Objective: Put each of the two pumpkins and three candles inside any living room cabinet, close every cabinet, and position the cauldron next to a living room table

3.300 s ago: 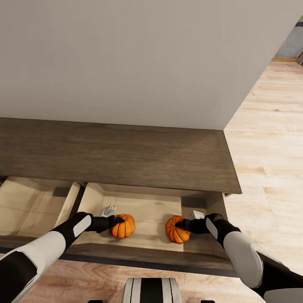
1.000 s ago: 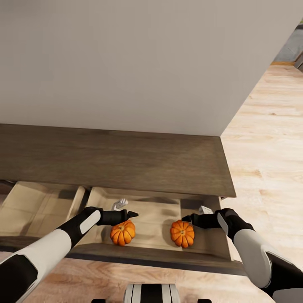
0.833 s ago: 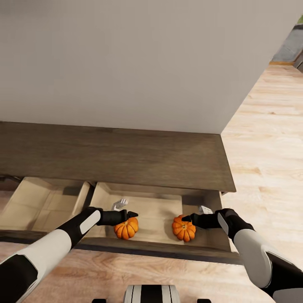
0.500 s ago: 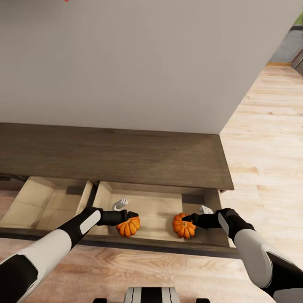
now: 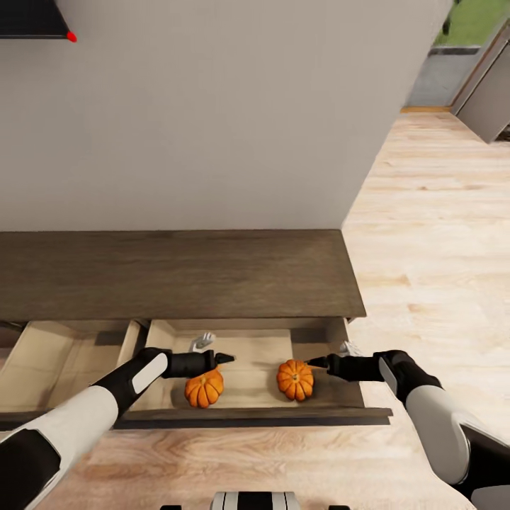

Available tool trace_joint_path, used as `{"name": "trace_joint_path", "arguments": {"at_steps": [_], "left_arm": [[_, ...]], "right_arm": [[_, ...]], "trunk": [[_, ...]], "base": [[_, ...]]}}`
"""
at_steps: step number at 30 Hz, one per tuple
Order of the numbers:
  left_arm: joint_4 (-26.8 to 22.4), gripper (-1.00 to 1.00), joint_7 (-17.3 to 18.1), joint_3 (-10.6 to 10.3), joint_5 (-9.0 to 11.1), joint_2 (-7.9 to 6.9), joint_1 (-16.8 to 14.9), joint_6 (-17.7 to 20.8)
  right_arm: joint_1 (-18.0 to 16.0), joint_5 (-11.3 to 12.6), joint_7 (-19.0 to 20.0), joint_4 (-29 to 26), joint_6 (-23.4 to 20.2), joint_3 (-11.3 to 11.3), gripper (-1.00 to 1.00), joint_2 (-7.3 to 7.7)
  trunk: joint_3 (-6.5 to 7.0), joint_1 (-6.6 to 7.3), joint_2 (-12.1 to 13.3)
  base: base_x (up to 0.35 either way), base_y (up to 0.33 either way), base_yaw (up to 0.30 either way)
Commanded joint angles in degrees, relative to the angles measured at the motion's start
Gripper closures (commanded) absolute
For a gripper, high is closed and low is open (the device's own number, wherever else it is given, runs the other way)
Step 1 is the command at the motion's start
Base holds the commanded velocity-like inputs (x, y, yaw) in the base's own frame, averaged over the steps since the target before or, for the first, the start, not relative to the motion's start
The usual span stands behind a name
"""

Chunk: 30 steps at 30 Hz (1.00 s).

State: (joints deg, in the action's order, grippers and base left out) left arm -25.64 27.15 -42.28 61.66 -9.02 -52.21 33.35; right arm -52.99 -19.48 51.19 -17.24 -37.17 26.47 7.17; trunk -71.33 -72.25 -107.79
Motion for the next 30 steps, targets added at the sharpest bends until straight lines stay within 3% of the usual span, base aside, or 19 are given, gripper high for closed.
{"name": "trace_joint_path", "arguments": {"at_steps": [1, 5, 10, 12, 14, 16, 17, 18, 22, 26, 28, 30], "left_arm": [[-0.01, -1.0, 1.97, -0.05, -0.06, -0.35, 0.0, 0.02], [0.34, -1.0, 9.29, -0.19, -0.39, -1.6, 0.01, 0.16], [0.57, -1.0, 13.14, -0.31, -0.54, -2.24, 1.33, 1.73], [0.47, -1.0, 19.08, -1.0, -0.59, -3.9, 2.6, 2.05], [0.58, -1.0, 21.06, -1.61, -0.61, -4.22, 2.8, 2.06], [0.5, -1.0, 25.6, -5.16, -0.64, -5.06, 3.8, 1.9], [0.4, -1.0, 26.14, -5.88, -0.63, -5.35, 4.01, 1.85], [0.15, -1.0, 28.56, -8.13, -0.6, -6.81, 4.55, 1.69], [0.02, -1.0, 34.08, -9.57, -0.62, -8.64, 5.42, 1.49], [-0.04, -1.0, 37.21, -10.23, -0.67, -9.1, 6.91, 0.83], [-0.87, -1.0, 37.88, -13.25, -0.68, -9.05, 8.04, 0.45], [-2.74, -1.0, 38.13, -17.28, -0.58, -9.1, 8.5, 0.36]], "right_arm": [[0.02, -0.04, 1.37, 0.09, 0.0, -0.01, -1.0, 0.53], [0.06, -0.17, 6.31, 0.37, -0.01, -0.01, -1.0, 2.26], [0.32, -0.19, 8.46, 0.44, -0.01, -0.08, -1.0, 3.42], [0.4, -0.25, 13.65, 0.45, 0.04, -0.11, -1.0, 5.07], [0.43, -0.28, 15.62, 0.45, 0.06, -0.19, -1.0, 5.62], [0.59, -1.24, 20.15, 0.43, 0.16, -0.78, -1.0, 6.6], [0.61, -1.56, 20.61, 0.42, 0.18, -0.86, -1.0, 6.68], [0.66, -2.89, 22.25, 0.42, 0.26, -1.04, -1.0, 6.86], [0.86, -4.31, 26.81, 0.43, 0.57, -1.71, -1.0, 6.87], [1.07, -6.67, 30.67, 0.46, 1.98, -5.93, -1.0, 6.65], [1.46, -7.8, 31.78, 0.61, 4.13, -9.65, -1.0, 6.46], [2.2, -8.15, 33.57, 0.63, 5.05, -11.33, -1.0, 6.43]], "trunk": [[0.26, 0.22, 0.42], [1.26, 1.1, 2.02], [2.52, 2.2, 4.03], [3.02, 2.64, 4.83], [3.52, 3.08, 5.63], [4.03, 3.52, 6.43], [4.28, 3.74, 6.83], [4.53, 3.96, 7.23], [5.0, 4.18, 7.64], [5.25, 4.18, 7.64], [5.29, 4.18, 7.64], [5.3, 4.18, 7.64]], "base": [[0.0, 0.0, -0.205], [0.0, 0.0, -0.205], [0.0, 0.0, -0.205], [0.0, 0.0, -0.205], [0.0, 0.0, -0.205], [0.0, 0.0, -0.205], [0.0, 0.0, -0.205], [0.0, 0.0, -0.205], [0.0, 0.0, -0.205], [0.0, 0.0, -0.181], [0.0, 0.0, -0.052], [0.0, 0.0, -0.017]]}}
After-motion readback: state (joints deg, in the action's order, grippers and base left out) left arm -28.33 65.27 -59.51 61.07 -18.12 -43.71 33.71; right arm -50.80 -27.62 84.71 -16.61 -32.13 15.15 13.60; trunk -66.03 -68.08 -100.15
